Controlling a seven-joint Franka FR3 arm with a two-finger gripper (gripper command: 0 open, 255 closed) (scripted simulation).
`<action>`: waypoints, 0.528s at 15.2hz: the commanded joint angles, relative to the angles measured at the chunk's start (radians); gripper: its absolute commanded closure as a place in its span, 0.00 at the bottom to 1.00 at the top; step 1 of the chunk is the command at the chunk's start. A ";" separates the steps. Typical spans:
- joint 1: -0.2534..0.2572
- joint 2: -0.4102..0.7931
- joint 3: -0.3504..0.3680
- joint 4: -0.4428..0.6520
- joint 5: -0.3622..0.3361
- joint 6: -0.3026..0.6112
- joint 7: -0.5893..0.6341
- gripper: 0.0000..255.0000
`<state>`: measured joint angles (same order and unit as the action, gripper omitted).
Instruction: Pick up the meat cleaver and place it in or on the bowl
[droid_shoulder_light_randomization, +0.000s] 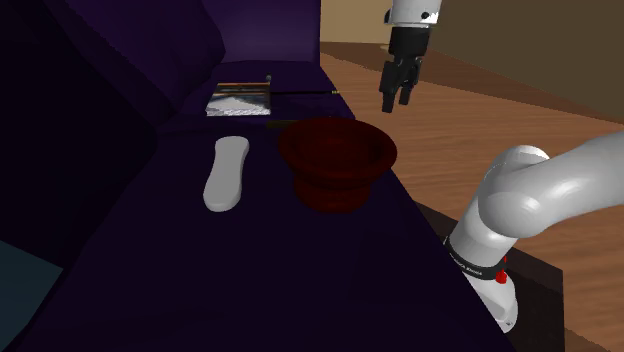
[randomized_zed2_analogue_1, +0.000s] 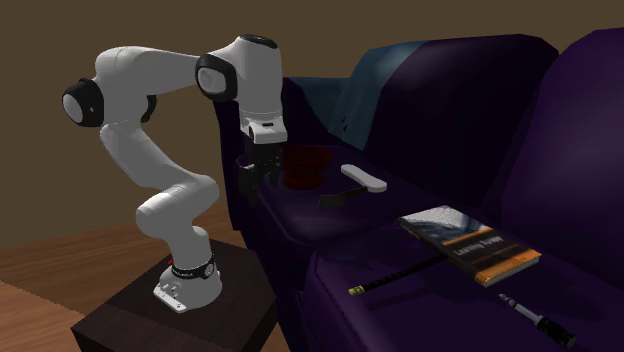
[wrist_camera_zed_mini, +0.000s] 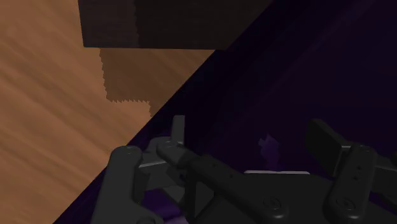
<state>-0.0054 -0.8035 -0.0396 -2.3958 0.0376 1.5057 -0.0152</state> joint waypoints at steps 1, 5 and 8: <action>0.000 0.000 0.000 0.000 0.000 0.000 0.000 0.00; 0.073 0.143 0.005 0.079 -0.004 0.076 -0.129 0.00; 0.124 0.242 0.013 0.143 -0.005 0.121 -0.223 0.00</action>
<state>0.1006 -0.6010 -0.0305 -2.2752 0.0323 1.6060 -0.2050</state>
